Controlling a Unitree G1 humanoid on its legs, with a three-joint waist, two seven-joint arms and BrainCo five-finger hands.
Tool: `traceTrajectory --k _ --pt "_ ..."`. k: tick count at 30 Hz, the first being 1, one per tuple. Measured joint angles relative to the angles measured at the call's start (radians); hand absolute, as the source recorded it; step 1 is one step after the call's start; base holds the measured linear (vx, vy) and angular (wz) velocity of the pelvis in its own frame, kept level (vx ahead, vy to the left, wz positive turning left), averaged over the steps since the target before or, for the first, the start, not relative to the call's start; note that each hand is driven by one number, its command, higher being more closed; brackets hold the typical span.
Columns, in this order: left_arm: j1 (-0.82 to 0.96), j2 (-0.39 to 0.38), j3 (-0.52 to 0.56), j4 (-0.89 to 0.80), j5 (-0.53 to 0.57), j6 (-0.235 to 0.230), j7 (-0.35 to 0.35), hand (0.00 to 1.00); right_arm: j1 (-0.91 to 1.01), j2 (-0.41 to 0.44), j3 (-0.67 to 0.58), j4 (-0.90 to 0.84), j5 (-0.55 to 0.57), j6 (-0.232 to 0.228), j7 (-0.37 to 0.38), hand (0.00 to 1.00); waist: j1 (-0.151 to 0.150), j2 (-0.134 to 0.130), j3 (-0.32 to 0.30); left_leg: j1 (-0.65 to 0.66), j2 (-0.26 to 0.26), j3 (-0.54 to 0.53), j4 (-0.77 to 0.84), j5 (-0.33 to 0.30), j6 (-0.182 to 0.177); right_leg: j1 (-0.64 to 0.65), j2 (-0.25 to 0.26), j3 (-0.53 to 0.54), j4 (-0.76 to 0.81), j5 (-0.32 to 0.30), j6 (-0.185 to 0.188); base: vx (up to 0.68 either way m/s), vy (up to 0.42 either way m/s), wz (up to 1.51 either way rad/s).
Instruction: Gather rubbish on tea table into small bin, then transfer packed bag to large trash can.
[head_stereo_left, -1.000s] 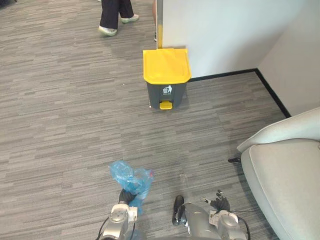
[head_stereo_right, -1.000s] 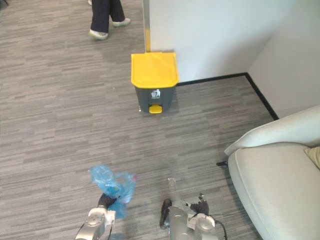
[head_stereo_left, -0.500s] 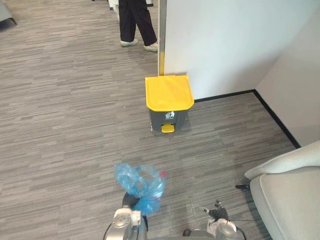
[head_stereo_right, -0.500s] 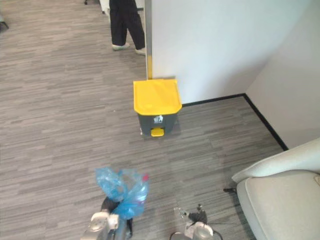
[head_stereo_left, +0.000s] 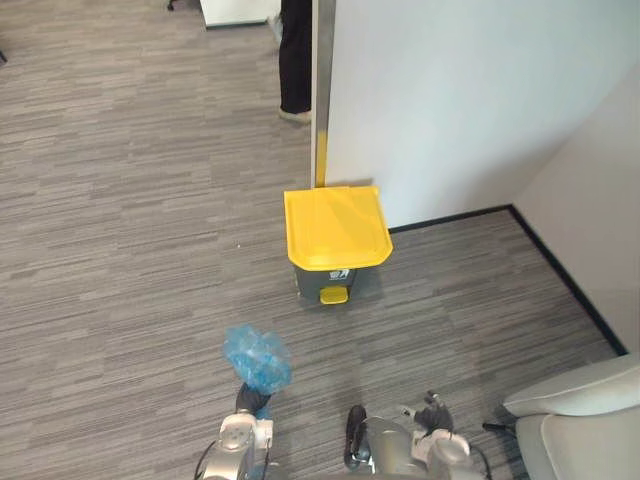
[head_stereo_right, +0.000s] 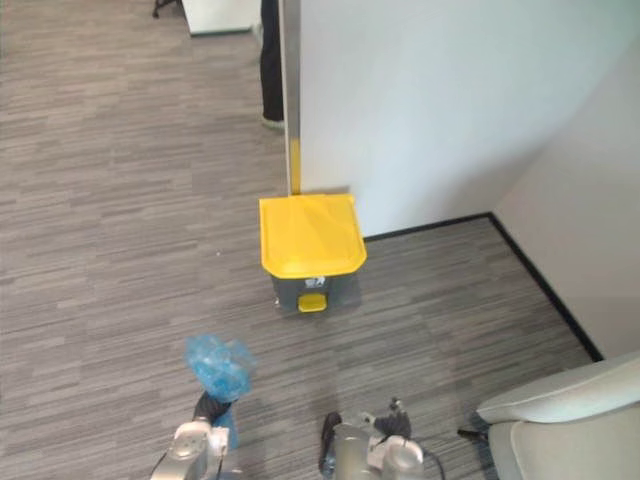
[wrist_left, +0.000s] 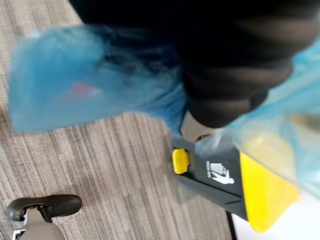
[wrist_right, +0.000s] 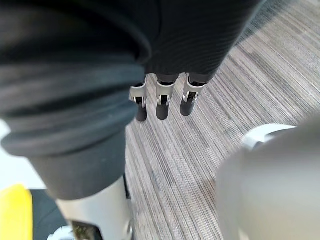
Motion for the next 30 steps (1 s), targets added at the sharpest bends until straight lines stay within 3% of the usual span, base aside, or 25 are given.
traceTrajectory --k 1,4,6,8,10,12,13,15,16,19,21,22,23,24,25,27,29,30 --pt "-0.001 -0.007 0.000 -0.001 0.000 0.000 -0.002 1.00 0.008 0.001 -0.011 -0.004 0.000 0.000 0.000 0.00 -0.001 0.004 0.002 0.002 0.014 0.001 0.051 0.012 -0.020 0.040 0.003 -0.021 -0.014 -0.006 -0.006 0.42 -0.177 0.47" --pt "0.005 -0.046 0.000 -0.037 0.000 0.000 -0.010 1.00 0.028 0.003 0.002 -0.008 0.001 -0.001 0.000 0.00 0.001 -0.005 0.007 -0.137 0.075 0.007 0.465 0.086 -0.055 0.210 0.014 -0.053 -0.129 -0.014 -0.011 0.31 -0.076 0.34" --pt "0.015 -0.061 0.000 -0.066 -0.001 -0.001 -0.022 1.00 0.020 0.007 0.016 -0.017 0.002 -0.002 0.000 0.00 0.012 -0.012 0.007 -0.269 0.133 0.084 0.648 0.027 -0.009 0.278 0.017 -0.047 -0.199 -0.020 -0.008 0.24 0.036 -0.09" --pt "0.018 -0.060 0.002 -0.072 -0.001 0.000 -0.028 1.00 0.018 0.023 0.011 -0.033 0.003 -0.002 0.000 0.00 0.026 -0.014 0.008 -0.327 0.150 0.133 0.563 0.002 0.013 0.300 0.006 -0.038 -0.226 -0.019 0.000 0.22 0.109 -0.30" --pt "0.022 -0.058 0.002 -0.069 -0.001 0.000 -0.028 1.00 0.023 0.031 0.000 -0.037 0.003 -0.002 -0.001 0.00 0.037 -0.012 0.007 -0.344 0.137 0.145 0.347 0.016 0.030 0.320 -0.014 -0.024 -0.236 -0.020 0.037 0.22 0.197 -0.29" --pt "0.021 -0.059 -0.001 -0.057 -0.001 0.000 -0.028 1.00 0.030 0.026 -0.010 -0.037 0.003 -0.001 -0.003 0.00 0.039 -0.003 0.000 -0.340 0.117 0.138 0.140 0.124 0.037 0.329 -0.025 -0.020 -0.232 -0.039 0.081 0.21 0.244 -0.03" --pt "0.016 -0.047 -0.004 -0.030 -0.001 0.000 -0.027 1.00 0.025 0.020 -0.018 -0.001 0.003 0.001 -0.009 0.00 0.038 -0.010 -0.006 -0.330 0.081 0.123 0.080 0.203 0.008 0.330 -0.046 0.007 -0.231 -0.048 0.115 0.22 0.263 0.13" --pt "0.010 -0.004 -0.012 -0.026 -0.001 0.000 -0.025 1.00 0.025 0.041 -0.017 0.016 0.003 0.006 -0.013 0.00 0.037 -0.053 -0.017 -0.318 0.023 0.134 0.027 0.206 0.019 0.330 -0.091 0.019 -0.275 -0.039 0.135 0.20 0.220 0.13" --pt "0.002 0.020 -0.013 -0.018 0.000 0.000 -0.023 1.00 0.018 0.045 -0.017 0.037 0.003 0.009 -0.013 0.00 0.041 -0.068 -0.019 -0.320 0.001 0.143 0.023 0.199 0.030 0.330 -0.109 0.030 -0.291 -0.033 0.152 0.18 0.177 0.04" --pt "0.007 0.041 -0.021 -0.007 0.000 0.002 -0.013 1.00 0.010 0.036 -0.025 0.041 0.003 0.010 -0.015 0.00 0.042 -0.061 -0.013 -0.289 -0.045 0.153 0.033 0.136 0.062 0.341 -0.158 0.048 -0.235 -0.028 0.186 0.18 0.191 -0.04" --pt "0.028 0.042 -0.027 -0.007 0.000 0.005 -0.007 1.00 0.014 0.029 -0.027 0.042 0.002 0.010 -0.014 0.00 0.043 -0.043 -0.011 -0.247 -0.043 0.169 0.043 0.090 0.063 0.264 -0.181 0.098 -0.005 -0.029 0.197 0.10 0.132 -0.23" --pt "0.032 0.052 -0.047 -0.009 0.000 0.005 -0.006 1.00 0.019 0.029 -0.027 0.026 0.001 0.008 -0.013 0.00 0.041 -0.048 -0.008 -0.216 -0.050 0.173 0.044 0.073 0.066 0.187 -0.203 0.121 0.178 0.005 0.193 0.18 0.159 -0.07" --pt "0.034 0.064 -0.059 -0.010 0.000 0.006 -0.006 1.00 0.017 0.028 -0.026 0.014 0.001 0.008 -0.013 0.00 0.035 -0.057 -0.001 -0.184 -0.053 0.168 0.044 0.058 0.071 0.108 -0.219 0.135 0.340 0.085 0.173 0.20 0.156 0.02" --pt "0.034 0.073 -0.061 -0.010 0.001 0.008 -0.006 1.00 0.017 0.030 -0.026 0.008 0.002 0.008 -0.013 0.00 0.033 -0.055 0.007 -0.163 -0.050 0.163 0.047 0.043 0.074 0.069 -0.221 0.145 0.434 0.097 0.163 0.20 0.069 0.09" --pt "0.034 0.081 -0.059 -0.010 0.001 0.012 -0.003 1.00 0.021 0.033 -0.026 0.000 0.001 0.007 -0.012 0.00 0.030 -0.062 0.009 -0.141 -0.042 0.153 0.055 0.024 0.075 0.031 -0.216 0.133 0.505 0.058 0.159 0.22 0.014 0.13" --pt "0.027 0.080 -0.061 -0.010 0.002 0.021 -0.002 1.00 0.018 0.032 -0.029 -0.011 0.001 0.005 -0.013 0.00 0.010 -0.069 0.014 -0.086 -0.022 0.135 0.060 -0.015 0.075 -0.051 -0.197 0.021 0.484 -0.028 0.143 0.28 -0.030 0.18" --pt "0.015 0.079 -0.062 -0.010 0.001 0.021 -0.003 1.00 0.011 0.032 -0.033 -0.013 0.002 0.001 -0.013 0.00 0.002 -0.069 0.017 -0.068 -0.011 0.128 0.063 -0.034 0.065 -0.081 -0.177 -0.045 0.356 -0.030 0.138 0.28 -0.066 0.19" --pt "-0.006 0.079 -0.062 -0.009 0.001 0.021 -0.003 1.00 0.006 0.033 -0.046 -0.014 0.003 -0.001 -0.015 0.00 0.001 -0.068 0.022 -0.059 0.005 0.122 0.081 -0.058 0.055 -0.093 -0.146 -0.083 0.185 -0.003 0.133 0.37 -0.123 0.35"
